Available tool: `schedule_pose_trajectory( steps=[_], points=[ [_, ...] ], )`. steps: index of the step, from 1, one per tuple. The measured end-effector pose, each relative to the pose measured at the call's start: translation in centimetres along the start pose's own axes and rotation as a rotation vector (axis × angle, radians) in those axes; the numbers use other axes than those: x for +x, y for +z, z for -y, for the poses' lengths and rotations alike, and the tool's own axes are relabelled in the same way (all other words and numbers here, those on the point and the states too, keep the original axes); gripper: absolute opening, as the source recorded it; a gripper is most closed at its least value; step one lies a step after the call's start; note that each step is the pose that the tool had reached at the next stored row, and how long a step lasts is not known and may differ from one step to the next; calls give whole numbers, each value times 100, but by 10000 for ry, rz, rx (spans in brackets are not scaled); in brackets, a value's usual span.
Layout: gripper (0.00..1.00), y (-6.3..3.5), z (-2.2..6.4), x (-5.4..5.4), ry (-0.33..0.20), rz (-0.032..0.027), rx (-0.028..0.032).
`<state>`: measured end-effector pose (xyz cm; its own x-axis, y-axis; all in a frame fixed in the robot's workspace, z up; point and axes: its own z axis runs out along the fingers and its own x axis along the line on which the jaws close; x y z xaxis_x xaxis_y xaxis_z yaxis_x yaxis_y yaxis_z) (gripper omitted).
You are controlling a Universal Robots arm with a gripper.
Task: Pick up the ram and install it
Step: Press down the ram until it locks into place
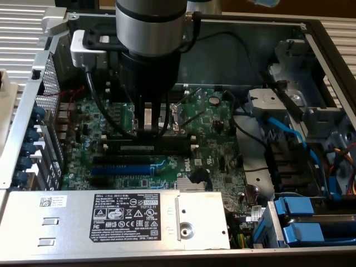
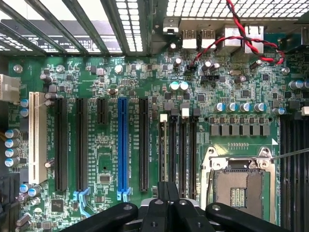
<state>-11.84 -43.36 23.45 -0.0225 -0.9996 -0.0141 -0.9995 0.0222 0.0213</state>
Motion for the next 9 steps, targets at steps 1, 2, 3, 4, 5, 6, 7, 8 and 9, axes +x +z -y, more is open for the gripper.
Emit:
schedule_pose_trajectory(
  steps=[1,2,3,4,5,6,7,8,9],
  points=[
    [11,-73,-3,1,-1,-9,-6],
    [11,-96,-29,1,1,-9,-5],
    [11,-95,-30,1,-1,-9,7],
    [11,-97,-22,1,0,-10,12],
    [11,-100,10,1,1,-12,12],
    [11,-100,50,0,0,-11,13],
    [11,-101,103,-2,1,-10,13],
    [11,-102,148,-2,1,-9,15],
    [11,-102,159,-2,-1,-10,23]
  ],
)
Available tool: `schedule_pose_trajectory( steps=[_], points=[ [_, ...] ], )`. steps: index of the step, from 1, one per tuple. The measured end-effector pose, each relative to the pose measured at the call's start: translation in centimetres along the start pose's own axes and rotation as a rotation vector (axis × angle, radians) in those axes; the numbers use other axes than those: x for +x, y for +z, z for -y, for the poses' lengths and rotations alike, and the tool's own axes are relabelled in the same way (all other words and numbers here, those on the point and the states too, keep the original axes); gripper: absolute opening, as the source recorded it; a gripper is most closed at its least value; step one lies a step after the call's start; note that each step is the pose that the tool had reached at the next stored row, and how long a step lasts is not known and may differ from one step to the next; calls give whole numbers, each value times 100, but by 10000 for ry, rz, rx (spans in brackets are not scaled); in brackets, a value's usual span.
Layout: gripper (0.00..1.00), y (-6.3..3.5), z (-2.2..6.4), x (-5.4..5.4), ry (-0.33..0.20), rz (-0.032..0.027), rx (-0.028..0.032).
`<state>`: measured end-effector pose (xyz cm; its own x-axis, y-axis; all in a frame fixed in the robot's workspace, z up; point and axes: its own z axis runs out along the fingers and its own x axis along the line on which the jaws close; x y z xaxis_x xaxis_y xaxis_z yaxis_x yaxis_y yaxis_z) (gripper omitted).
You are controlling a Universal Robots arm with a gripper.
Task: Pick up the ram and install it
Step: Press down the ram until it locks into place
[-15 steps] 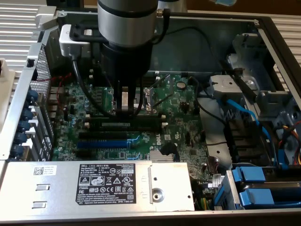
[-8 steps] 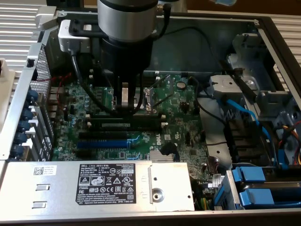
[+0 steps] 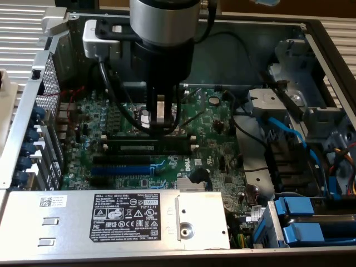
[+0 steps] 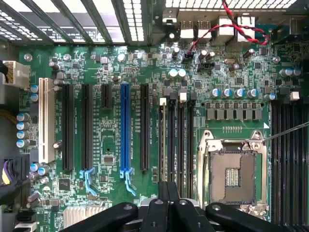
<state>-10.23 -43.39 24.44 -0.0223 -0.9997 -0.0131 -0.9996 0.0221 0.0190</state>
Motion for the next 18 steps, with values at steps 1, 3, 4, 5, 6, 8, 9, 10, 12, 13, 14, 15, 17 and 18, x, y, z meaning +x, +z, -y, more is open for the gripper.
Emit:
schedule_pose_trajectory(
  steps=[1,3,4,5,6,8,9,10,12,13,14,15,17,18],
  points=[
    [11,-2,31,-1,2,-2,-1],
    [11,-2,134,-3,2,1,0],
    [11,-4,196,-5,1,0,0],
    [11,-5,255,-6,2,-1,0],
    [11,-6,296,-6,4,0,0],
    [11,0,301,12,31,2,4],
    [11,5,306,16,41,3,8],
    [11,11,325,16,52,8,11],
    [11,28,344,21,74,51,24],
    [11,42,344,27,94,75,39],
    [11,58,345,32,110,100,63],
    [11,74,345,35,125,129,84],
    [11,106,347,37,145,222,138],
    [11,123,347,39,157,268,164]
  ],
)
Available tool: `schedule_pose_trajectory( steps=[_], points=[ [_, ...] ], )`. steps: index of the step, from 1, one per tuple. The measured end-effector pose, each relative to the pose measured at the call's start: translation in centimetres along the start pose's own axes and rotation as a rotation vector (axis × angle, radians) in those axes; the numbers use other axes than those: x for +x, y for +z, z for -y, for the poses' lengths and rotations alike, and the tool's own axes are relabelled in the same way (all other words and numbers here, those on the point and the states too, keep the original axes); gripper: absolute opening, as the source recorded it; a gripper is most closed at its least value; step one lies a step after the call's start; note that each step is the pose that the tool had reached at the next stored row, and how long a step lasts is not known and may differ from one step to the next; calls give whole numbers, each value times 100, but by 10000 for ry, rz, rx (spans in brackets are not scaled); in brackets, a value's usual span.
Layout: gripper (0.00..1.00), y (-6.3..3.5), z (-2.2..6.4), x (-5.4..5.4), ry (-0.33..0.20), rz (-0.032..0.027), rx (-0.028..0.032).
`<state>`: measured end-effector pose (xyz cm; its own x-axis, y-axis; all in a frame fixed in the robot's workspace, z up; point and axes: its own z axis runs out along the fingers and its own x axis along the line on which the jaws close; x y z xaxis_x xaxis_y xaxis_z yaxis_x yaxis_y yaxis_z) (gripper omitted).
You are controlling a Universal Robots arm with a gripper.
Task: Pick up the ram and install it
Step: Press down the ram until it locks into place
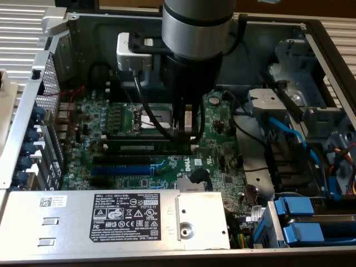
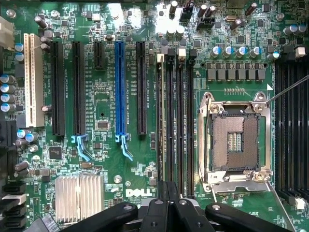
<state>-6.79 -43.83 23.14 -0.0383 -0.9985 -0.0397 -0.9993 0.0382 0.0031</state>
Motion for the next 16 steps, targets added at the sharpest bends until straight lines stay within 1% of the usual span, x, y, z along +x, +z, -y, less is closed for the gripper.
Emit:
schedule_pose_trajectory(
  steps=[4,5,6,7,8,10,13,16],
  points=[
    [11,47,0,19,64,91,41],
    [11,46,0,20,69,99,41],
    [11,2,-5,16,75,125,54],
    [11,-62,-25,18,88,120,41],
    [11,-97,-59,18,98,141,42],
    [11,-137,-133,19,106,152,42],
    [11,-146,-265,24,111,153,42],
    [11,-146,-424,31,111,153,41]
  ],
)
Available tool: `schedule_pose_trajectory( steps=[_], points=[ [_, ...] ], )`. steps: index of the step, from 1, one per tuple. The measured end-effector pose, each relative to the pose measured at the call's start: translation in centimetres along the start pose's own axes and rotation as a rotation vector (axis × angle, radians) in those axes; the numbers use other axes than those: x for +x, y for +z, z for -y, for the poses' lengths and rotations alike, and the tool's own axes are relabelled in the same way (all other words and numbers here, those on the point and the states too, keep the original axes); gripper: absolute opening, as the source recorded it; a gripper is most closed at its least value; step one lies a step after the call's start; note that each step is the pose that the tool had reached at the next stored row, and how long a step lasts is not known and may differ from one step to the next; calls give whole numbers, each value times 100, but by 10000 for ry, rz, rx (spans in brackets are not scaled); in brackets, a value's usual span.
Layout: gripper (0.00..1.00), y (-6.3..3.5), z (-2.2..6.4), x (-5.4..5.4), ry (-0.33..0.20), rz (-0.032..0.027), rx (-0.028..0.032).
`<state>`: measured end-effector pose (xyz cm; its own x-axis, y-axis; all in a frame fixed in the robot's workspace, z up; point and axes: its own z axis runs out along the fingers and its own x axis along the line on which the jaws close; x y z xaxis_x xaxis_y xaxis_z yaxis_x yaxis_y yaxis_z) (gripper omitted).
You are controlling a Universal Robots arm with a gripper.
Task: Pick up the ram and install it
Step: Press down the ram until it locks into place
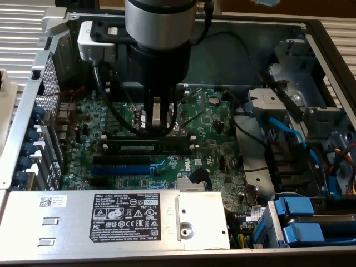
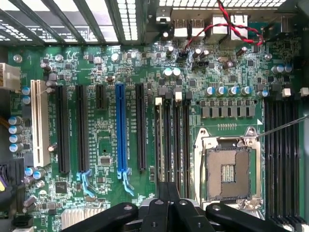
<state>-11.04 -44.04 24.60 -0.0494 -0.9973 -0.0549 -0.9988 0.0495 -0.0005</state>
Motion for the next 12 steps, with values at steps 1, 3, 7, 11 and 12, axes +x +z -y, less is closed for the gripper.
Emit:
schedule_pose_trajectory(
  steps=[1,3,7,11,12],
  points=[
    [11,0,-31,2,0,0,0],
    [11,0,-90,7,1,0,0],
    [11,-1,-208,16,0,0,0],
    [11,-2,-319,27,0,-1,0],
    [11,-1,-335,37,0,-1,1]
  ],
)
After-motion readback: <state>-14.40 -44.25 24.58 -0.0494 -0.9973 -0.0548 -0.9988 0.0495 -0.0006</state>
